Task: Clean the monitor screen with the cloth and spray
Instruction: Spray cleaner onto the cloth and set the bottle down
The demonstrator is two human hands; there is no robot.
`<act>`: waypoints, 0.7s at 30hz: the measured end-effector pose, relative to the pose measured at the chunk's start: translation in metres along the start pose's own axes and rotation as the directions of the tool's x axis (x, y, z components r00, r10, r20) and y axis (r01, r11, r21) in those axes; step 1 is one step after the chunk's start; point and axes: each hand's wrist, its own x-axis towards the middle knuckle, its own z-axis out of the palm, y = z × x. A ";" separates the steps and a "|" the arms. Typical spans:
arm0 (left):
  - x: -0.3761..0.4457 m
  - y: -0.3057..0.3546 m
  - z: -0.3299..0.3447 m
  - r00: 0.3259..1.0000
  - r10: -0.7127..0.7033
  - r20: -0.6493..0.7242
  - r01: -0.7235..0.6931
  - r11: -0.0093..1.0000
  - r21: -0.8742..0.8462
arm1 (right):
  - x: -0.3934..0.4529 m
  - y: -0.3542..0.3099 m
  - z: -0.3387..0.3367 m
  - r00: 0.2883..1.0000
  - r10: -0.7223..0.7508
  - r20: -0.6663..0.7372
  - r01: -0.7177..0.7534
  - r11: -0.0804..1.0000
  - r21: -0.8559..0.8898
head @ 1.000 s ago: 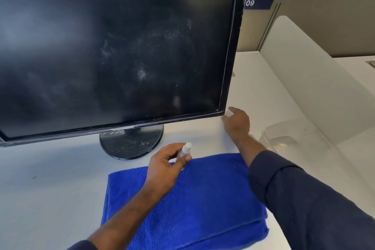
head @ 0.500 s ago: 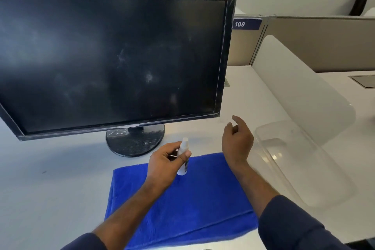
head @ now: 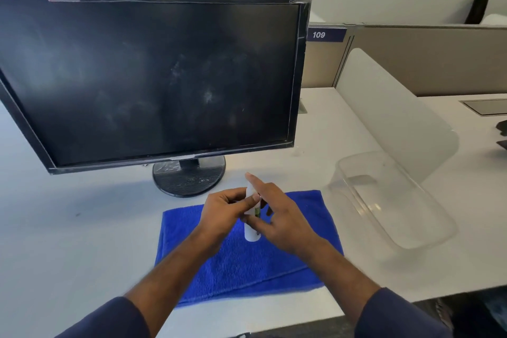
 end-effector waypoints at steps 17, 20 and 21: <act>-0.029 -0.008 0.012 0.999 -0.038 -0.018 0.037 0.999 -0.015 | -0.041 -0.029 0.020 0.970 0.240 -0.028 -0.234 0.961 0.146; -0.028 -0.020 0.004 0.989 -0.037 -0.140 0.047 0.997 0.069 | -0.049 -0.023 0.016 0.950 0.295 -0.101 -0.280 0.950 0.140; -0.027 -0.026 -0.002 0.980 -0.025 -0.197 0.052 0.990 0.133 | -0.052 -0.020 0.014 0.945 0.305 -0.120 -0.290 0.948 0.132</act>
